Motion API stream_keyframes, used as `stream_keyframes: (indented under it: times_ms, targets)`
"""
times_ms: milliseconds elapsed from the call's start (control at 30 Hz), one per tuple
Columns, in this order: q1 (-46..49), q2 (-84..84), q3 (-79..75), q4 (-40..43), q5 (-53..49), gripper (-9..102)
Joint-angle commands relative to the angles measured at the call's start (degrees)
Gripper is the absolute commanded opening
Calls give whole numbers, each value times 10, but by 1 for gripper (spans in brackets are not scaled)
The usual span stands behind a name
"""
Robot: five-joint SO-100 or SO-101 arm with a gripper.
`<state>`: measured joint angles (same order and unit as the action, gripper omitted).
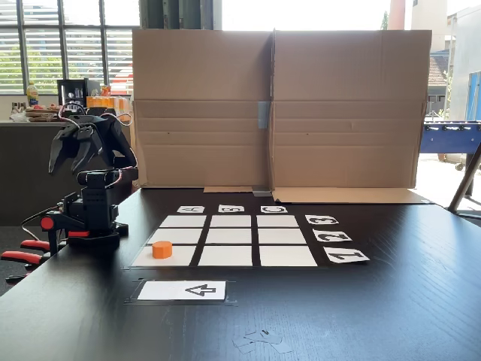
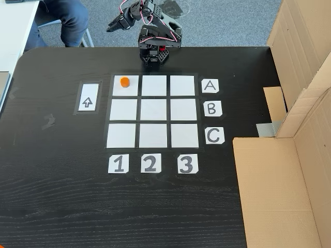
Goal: Pick up the round, orange token and place it in the grid on square A1.
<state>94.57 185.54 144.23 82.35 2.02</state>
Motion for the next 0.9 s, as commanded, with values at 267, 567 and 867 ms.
stream_keyframes:
  times_ms: [267,567,867]
  targets:
    - [30,42,125,-54,-8,8]
    - [32,49,185,-69,-18,0]
    - [51,49,253,-129,-19,-1]
